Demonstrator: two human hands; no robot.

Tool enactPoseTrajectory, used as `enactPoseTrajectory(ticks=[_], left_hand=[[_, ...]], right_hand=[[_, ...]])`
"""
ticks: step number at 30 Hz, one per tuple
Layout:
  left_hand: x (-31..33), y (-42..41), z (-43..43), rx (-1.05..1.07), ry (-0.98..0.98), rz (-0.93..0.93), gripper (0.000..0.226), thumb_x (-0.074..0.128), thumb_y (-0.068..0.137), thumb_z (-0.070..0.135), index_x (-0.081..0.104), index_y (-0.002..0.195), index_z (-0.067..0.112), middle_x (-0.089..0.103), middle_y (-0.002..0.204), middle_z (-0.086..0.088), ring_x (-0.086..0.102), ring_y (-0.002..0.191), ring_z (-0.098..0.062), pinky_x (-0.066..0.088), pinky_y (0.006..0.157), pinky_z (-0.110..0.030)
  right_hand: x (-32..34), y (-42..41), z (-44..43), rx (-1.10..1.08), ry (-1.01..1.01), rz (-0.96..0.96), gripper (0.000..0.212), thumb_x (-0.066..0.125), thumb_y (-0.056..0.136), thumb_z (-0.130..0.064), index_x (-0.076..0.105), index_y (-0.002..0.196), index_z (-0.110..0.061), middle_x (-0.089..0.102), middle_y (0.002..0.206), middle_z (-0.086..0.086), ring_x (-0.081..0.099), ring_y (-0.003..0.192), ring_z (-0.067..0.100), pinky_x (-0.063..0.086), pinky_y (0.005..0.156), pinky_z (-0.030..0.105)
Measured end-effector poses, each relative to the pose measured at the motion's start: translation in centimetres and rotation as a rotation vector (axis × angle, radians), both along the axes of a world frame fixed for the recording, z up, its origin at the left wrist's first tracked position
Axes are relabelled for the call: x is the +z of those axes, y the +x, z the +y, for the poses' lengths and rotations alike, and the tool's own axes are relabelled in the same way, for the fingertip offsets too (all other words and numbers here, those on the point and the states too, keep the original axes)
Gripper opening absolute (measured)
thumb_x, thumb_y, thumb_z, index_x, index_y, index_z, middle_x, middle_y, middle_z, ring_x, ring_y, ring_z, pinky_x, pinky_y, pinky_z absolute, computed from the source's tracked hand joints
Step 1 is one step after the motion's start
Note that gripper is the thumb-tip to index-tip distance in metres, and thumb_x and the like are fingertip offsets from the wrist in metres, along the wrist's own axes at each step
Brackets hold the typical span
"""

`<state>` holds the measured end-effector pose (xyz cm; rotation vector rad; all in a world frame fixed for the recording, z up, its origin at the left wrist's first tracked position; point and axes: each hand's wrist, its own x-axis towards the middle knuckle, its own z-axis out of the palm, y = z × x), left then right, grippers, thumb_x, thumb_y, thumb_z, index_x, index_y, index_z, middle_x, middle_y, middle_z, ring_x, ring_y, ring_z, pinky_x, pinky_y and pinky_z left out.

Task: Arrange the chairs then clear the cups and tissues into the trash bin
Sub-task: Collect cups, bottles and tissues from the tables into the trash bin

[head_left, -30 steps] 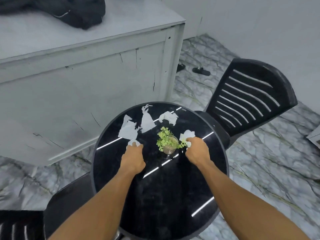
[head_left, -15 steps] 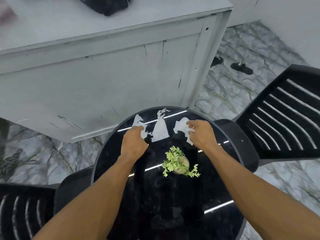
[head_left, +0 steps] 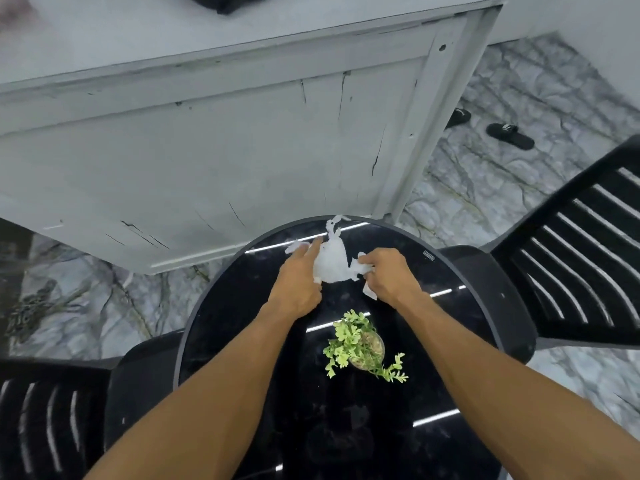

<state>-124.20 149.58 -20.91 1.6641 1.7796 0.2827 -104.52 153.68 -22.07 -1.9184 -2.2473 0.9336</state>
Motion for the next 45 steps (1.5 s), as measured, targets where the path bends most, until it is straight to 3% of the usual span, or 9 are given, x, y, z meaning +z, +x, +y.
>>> enactPoseTrajectory(ticks=[2,6,9,13,17,28,34,38,45], left_hand=[[-0.2,1.3,1.2,-0.147,-0.079,0.117,0.093,0.068,0.084,0.004,0.016,0.157,0.030,0.016,0.162,-0.008,0.035,0.139,-0.034,0.039,0.108,-0.040],[-1.1,2.3,1.1,-0.320,0.018,0.275,0.029,0.058,0.085,-0.002,0.069,0.110,0.008,0.060,0.115,-0.012,0.060,0.105,-0.031,0.051,0.087,-0.034],[-1.1,1.7,-1.1,-0.211,0.003,0.222,0.019,0.051,0.076,-0.011,0.065,0.074,0.003,0.063,0.079,-0.011,0.064,0.083,-0.030,0.054,0.072,-0.038],[-0.2,-1.1,-3.7,-0.005,0.032,0.049,0.031,0.050,0.069,-0.011,0.074,0.080,0.007,0.068,0.078,-0.006,0.062,0.075,-0.022,0.055,0.068,-0.035],[3.1,-5.9,-5.9,0.194,0.084,-0.055,0.028,0.050,0.064,-0.008,0.062,0.053,0.014,0.058,0.055,0.003,0.053,0.054,-0.015,0.042,0.050,-0.027],[14.8,-29.0,-23.7,0.612,0.288,0.049,0.019,0.049,0.068,-0.004,0.066,0.072,0.004,0.065,0.073,-0.001,0.058,0.069,-0.016,0.050,0.065,-0.028],[18.6,-41.7,-40.6,0.829,0.354,0.191,0.020,0.059,0.070,0.004,0.075,0.079,0.013,0.074,0.078,-0.003,0.069,0.077,-0.019,0.060,0.072,-0.040],[20.5,-48.0,-52.8,1.036,0.314,0.253,0.025,0.057,0.066,0.001,0.074,0.080,0.012,0.072,0.077,-0.003,0.068,0.078,-0.022,0.059,0.069,-0.034],[20.6,-54.9,-68.8,1.351,0.253,0.290,0.026,0.061,0.076,-0.006,0.077,0.090,0.010,0.072,0.087,-0.004,0.065,0.079,-0.018,0.058,0.072,-0.031]], right_hand=[[-0.1,0.0,-0.3,-0.023,0.004,0.027,0.031,0.057,0.083,0.004,0.073,0.108,-0.006,0.067,0.109,0.014,0.062,0.104,0.032,0.051,0.091,0.038],[0.1,0.2,-1.2,-0.085,-0.027,0.059,0.037,0.057,0.086,0.003,0.070,0.119,-0.009,0.065,0.124,0.009,0.060,0.114,0.025,0.049,0.095,0.028],[0.6,-0.2,-1.9,-0.146,-0.067,0.097,0.035,0.059,0.085,0.003,0.071,0.116,-0.009,0.065,0.126,0.008,0.062,0.112,0.024,0.050,0.090,0.025],[2.8,-2.2,-1.9,-0.101,-0.064,0.128,0.030,0.070,0.082,-0.003,0.073,0.111,-0.011,0.067,0.124,0.010,0.062,0.111,0.023,0.045,0.086,0.021],[6.8,-7.5,-1.5,-0.003,-0.047,0.145,0.032,0.076,0.078,-0.005,0.075,0.109,-0.012,0.065,0.124,0.008,0.062,0.111,0.023,0.043,0.087,0.021],[17.0,-33.8,-15.1,0.370,0.040,0.248,0.040,0.060,0.072,0.005,0.075,0.105,-0.010,0.071,0.109,0.008,0.059,0.077,0.012,0.033,0.046,0.002],[20.6,-50.0,-29.6,0.610,0.111,0.346,0.039,0.063,0.075,0.004,0.075,0.108,-0.014,0.069,0.118,0.008,0.066,0.101,0.023,0.053,0.087,0.027],[22.0,-59.8,-39.6,0.823,0.113,0.369,0.036,0.065,0.079,0.001,0.074,0.111,-0.015,0.069,0.116,0.013,0.068,0.087,0.021,0.051,0.076,0.022],[21.9,-72.5,-53.9,1.095,0.075,0.387,0.035,0.065,0.076,-0.001,0.072,0.107,-0.016,0.072,0.109,0.009,0.067,0.101,0.024,0.052,0.084,0.027]])
